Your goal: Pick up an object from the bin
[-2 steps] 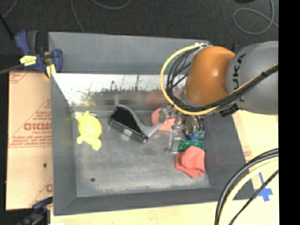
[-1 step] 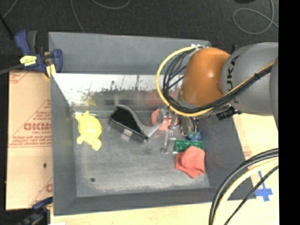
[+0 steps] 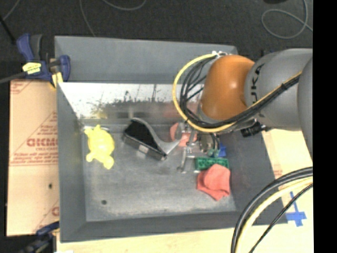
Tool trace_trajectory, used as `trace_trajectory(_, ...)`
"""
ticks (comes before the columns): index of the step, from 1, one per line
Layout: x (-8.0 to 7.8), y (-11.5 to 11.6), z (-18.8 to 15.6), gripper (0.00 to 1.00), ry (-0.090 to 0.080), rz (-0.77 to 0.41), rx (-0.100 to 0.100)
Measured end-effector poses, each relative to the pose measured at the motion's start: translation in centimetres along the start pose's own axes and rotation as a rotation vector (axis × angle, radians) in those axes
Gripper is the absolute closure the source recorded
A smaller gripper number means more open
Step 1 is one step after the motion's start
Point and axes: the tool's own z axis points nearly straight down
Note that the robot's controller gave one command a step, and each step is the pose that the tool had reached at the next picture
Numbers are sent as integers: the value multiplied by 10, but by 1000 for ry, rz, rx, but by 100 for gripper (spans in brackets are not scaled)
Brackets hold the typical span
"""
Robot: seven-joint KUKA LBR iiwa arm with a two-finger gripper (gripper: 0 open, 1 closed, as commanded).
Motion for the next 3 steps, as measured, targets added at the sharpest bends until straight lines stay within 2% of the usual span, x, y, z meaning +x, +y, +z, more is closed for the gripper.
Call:
trace_trajectory(1, -2, 4, 25, 0, -1, -8, 0)
trace_trajectory(2, -1, 17, 29, 0, -2, -288, 2)
trace_trajectory(3, -30, 45, 39, 0, -5, -182, 0)
